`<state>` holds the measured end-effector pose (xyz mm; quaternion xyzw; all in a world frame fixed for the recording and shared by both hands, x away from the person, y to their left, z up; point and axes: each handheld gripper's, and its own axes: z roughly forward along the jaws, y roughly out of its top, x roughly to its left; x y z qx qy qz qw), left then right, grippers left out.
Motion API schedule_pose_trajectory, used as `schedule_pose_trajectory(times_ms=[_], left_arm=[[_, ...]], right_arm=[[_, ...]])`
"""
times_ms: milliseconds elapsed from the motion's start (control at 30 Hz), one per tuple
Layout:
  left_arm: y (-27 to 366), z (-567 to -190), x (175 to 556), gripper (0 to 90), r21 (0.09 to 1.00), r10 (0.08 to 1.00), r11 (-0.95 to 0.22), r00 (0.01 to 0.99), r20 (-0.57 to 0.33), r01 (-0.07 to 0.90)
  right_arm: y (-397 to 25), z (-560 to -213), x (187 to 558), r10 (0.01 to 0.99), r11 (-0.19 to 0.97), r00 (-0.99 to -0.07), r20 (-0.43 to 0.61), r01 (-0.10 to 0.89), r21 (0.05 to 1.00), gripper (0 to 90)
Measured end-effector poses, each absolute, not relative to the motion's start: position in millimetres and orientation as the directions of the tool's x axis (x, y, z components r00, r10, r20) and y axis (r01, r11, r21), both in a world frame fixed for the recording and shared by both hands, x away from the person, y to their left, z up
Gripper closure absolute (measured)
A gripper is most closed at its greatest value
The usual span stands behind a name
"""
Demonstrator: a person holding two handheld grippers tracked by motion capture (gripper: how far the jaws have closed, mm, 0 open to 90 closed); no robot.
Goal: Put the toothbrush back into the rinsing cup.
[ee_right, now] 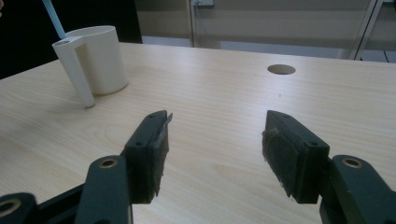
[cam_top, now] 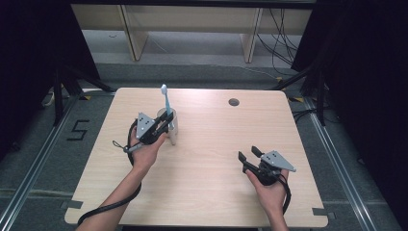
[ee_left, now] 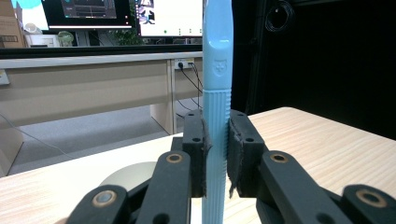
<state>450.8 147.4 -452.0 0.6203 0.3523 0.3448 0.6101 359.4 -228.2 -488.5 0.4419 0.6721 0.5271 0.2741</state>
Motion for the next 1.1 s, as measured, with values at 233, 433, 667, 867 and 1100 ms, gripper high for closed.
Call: schedule_pose_trajectory(times_ms=[233,433,667,867,1100], left_arm=[[147.7,-456.1,448.0,78.1,1.000,0.857,-0.004,0.515,-0.007,0.021],[146.6,-460.1,446.1,78.1,1.000,0.855,-0.001,0.519,-0.011,0.024],[147.0,-462.5,445.7,78.1,1.000,0.856,-0.003,0.518,-0.008,0.021],[147.5,-468.2,446.1,78.1,1.000,0.856,-0.001,0.516,-0.014,0.028],[145.5,-471.3,446.7,78.1,1.000,0.854,0.005,0.519,-0.020,0.030]], right_arm=[[-229.7,-487.5,359.3,0.889,0.079,-0.453,0.068,0.298,0.951,41.5],[-229.1,-487.7,359.0,0.895,0.080,-0.442,0.064,0.300,0.951,41.5],[-226.3,-489.3,359.3,0.885,0.049,-0.454,0.100,0.305,0.951,41.5],[-226.3,-489.2,359.4,0.884,0.050,-0.457,0.100,0.305,0.951,41.5],[-225.6,-489.7,359.6,0.885,0.049,-0.454,0.098,0.301,0.952,41.5]])
